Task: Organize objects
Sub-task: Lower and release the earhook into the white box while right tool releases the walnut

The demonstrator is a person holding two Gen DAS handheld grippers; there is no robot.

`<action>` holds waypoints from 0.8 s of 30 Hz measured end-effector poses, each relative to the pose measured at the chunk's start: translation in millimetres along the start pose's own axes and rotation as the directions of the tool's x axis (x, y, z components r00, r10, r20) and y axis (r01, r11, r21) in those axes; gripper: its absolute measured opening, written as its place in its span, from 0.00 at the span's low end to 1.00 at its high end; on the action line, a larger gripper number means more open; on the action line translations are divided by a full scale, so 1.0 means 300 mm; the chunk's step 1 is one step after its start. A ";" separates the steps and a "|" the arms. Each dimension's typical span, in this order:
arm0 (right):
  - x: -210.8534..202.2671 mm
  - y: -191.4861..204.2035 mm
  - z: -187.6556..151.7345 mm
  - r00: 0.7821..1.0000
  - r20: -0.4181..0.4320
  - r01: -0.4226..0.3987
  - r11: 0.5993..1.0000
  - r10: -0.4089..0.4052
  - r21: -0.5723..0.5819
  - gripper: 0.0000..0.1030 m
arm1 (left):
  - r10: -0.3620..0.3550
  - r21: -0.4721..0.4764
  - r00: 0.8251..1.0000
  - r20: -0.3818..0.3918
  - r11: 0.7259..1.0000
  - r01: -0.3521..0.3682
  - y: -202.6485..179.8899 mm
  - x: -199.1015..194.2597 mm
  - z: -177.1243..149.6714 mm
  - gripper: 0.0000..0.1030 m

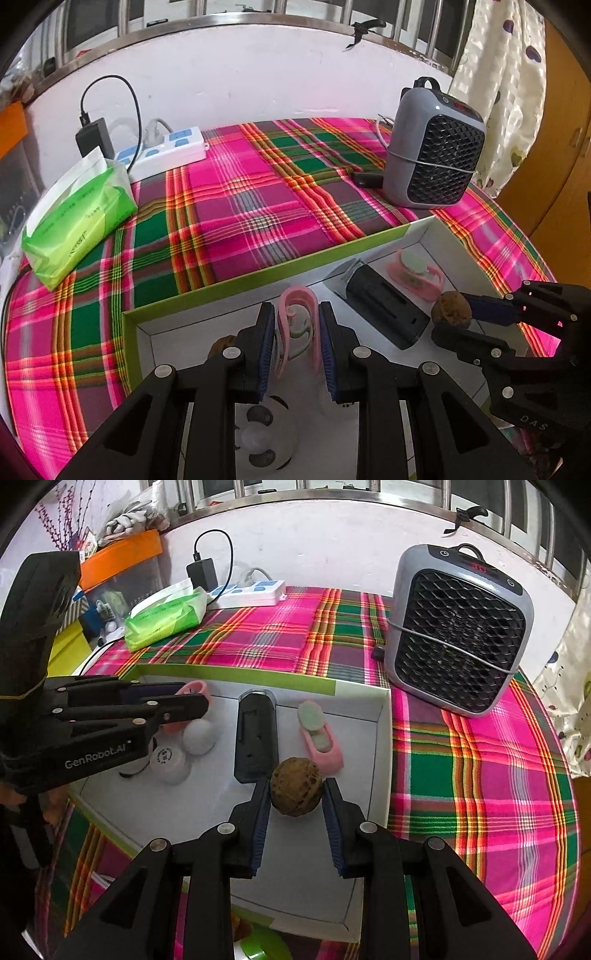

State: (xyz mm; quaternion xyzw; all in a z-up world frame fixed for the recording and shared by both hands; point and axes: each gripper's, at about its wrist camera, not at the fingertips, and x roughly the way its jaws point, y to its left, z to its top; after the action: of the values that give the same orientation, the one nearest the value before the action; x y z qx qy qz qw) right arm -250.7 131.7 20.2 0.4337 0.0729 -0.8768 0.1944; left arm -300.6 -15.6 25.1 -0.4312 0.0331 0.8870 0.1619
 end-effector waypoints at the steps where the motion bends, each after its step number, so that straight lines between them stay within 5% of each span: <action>1: 0.000 0.001 -0.001 1.000 0.000 0.003 1.000 -0.003 -0.002 0.29 | 0.006 0.004 1.000 -0.004 1.000 -0.006 -0.002 0.002 0.000 0.21; 24: 0.021 0.023 0.000 0.999 -0.005 0.036 0.999 -0.036 -0.041 0.29 | 0.012 0.007 1.000 -0.023 1.000 -0.011 0.000 0.018 -0.006 0.21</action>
State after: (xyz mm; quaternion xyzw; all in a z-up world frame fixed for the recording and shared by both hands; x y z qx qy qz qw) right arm -251.3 123.6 15.5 0.4309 0.0991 -0.8772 0.1873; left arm -302.3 -14.8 19.8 -0.4404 0.0406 0.8828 0.1580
